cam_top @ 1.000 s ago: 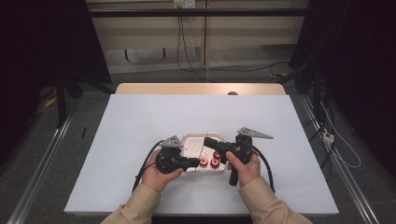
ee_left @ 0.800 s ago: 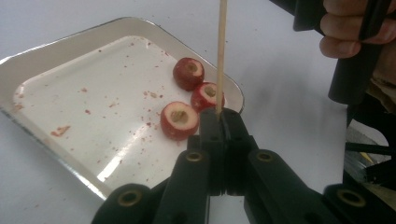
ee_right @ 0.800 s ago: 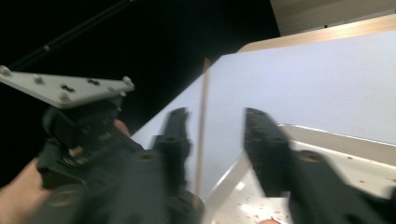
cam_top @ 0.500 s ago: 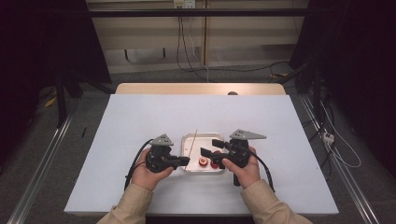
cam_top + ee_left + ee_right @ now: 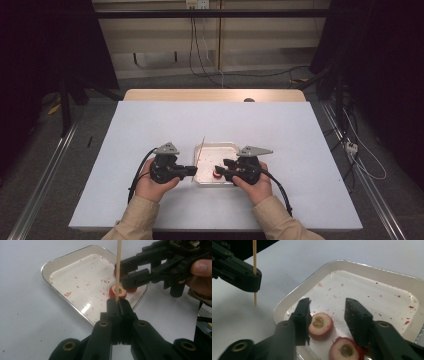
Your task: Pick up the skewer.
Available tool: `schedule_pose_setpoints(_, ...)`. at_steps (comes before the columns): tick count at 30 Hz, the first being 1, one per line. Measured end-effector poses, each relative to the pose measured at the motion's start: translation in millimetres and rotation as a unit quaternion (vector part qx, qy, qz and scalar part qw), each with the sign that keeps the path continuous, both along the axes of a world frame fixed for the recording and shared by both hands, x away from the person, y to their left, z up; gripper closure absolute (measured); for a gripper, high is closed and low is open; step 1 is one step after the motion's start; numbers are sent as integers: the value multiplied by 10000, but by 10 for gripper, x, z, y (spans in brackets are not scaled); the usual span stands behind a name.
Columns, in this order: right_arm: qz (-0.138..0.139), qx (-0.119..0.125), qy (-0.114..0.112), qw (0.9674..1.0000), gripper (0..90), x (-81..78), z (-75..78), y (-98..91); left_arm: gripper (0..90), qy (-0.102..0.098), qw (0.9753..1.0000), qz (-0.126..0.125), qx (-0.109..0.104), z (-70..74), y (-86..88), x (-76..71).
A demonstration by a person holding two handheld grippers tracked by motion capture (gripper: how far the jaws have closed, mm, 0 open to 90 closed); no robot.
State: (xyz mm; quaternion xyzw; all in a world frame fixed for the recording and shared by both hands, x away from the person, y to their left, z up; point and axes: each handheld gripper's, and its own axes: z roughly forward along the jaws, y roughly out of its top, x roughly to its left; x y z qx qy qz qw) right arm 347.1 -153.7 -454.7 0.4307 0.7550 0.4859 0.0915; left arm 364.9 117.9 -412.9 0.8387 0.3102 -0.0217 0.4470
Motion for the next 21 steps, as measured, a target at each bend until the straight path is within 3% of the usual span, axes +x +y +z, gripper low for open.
schedule_pose_setpoints(7,-25,-90,99,9999,599,-3,-69,56,894,3,10000,37,31,-7,0,3)
schedule_pose_setpoints(21,107,29,259,9996,624,-13,-109,116,894,64,10000,-26,44,-26,-13,10)
